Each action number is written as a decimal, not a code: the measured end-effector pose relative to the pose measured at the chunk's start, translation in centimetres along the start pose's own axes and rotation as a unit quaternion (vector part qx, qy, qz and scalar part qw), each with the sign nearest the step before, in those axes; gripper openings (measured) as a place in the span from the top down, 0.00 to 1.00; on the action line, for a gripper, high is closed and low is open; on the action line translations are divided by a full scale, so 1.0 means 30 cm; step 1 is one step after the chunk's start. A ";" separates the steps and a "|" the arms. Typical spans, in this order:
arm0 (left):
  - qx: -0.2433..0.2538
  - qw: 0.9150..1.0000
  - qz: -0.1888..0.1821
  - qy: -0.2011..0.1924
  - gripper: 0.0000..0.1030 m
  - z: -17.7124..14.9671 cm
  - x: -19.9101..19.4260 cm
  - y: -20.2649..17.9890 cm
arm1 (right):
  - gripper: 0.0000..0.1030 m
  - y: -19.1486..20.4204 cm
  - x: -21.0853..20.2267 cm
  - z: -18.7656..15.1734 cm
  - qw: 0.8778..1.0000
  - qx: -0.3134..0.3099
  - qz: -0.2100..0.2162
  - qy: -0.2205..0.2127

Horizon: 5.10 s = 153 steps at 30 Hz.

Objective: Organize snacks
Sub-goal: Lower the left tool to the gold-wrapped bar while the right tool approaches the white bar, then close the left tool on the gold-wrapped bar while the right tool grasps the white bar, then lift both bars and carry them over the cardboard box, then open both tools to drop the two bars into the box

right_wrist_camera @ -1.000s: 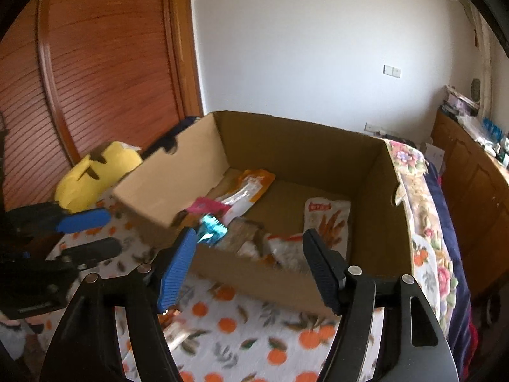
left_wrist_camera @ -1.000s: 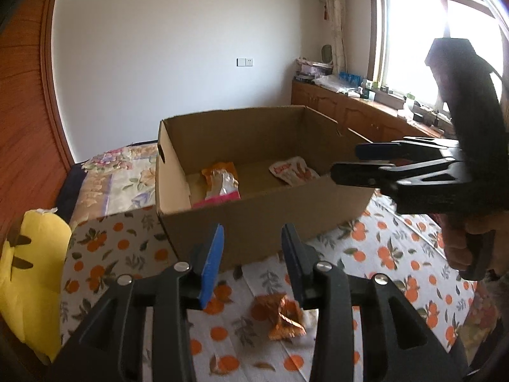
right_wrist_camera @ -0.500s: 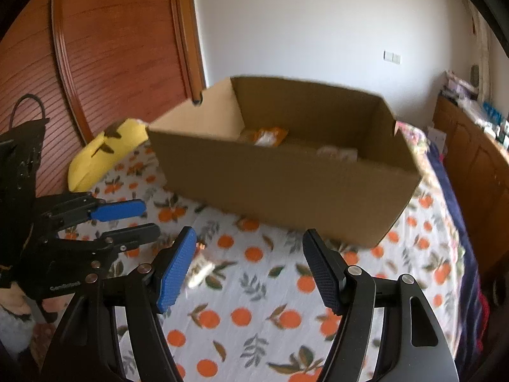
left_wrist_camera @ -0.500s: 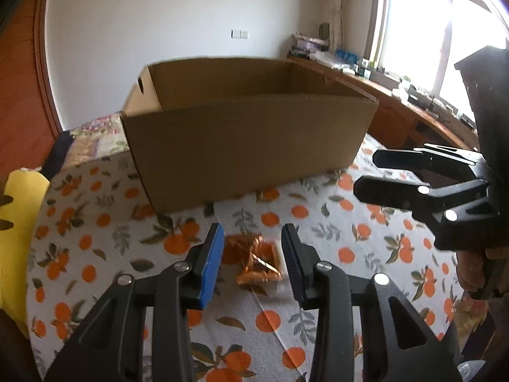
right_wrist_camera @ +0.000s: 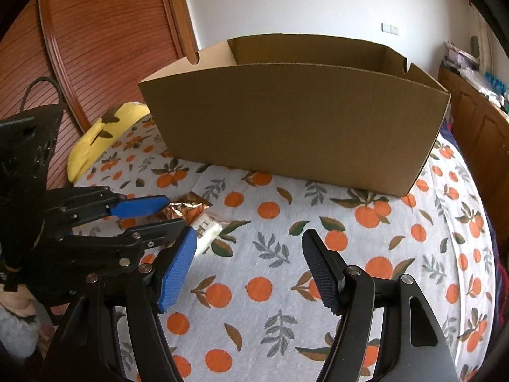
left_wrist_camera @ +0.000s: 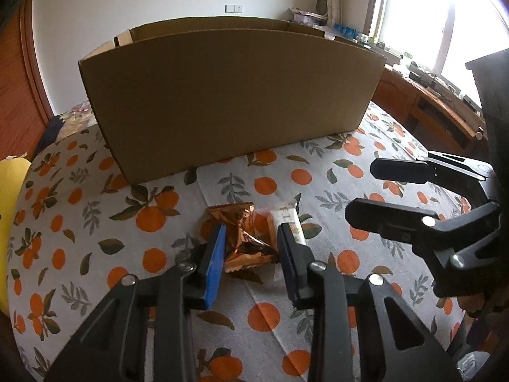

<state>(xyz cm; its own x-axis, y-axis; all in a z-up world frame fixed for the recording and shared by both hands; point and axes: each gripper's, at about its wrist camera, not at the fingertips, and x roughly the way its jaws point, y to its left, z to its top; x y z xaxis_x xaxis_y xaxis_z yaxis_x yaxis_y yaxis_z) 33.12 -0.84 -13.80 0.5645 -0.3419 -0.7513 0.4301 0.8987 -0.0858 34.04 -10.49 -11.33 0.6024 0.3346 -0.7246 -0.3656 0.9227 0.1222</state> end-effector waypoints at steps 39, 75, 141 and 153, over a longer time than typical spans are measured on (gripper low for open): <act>-0.083 0.988 -0.052 -0.118 0.82 -0.002 -0.095 0.218 | 0.52 0.144 0.185 0.022 0.998 -0.022 -0.020 0.050; -0.004 0.993 -0.005 -0.117 0.82 0.057 -0.218 0.048 | 0.79 0.000 -0.209 0.079 0.998 -0.024 -0.036 -0.046; 0.009 0.994 0.030 -0.103 0.79 0.474 0.033 0.120 | 0.79 -0.218 0.100 0.458 0.998 -0.042 -0.015 -0.045; 0.013 0.993 0.039 -0.112 0.75 0.450 -0.033 0.093 | 0.70 -0.189 0.090 0.447 0.998 -0.043 -0.007 -0.046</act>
<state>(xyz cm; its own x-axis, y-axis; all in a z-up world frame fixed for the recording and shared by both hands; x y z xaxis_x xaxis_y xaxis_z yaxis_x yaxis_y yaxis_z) 43.26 -1.71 -4.46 0.7380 -0.3272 -0.5901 0.3952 0.9185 -0.0151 47.25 -12.23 -4.90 0.6699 0.3411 -0.6594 -0.4133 0.9092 0.0505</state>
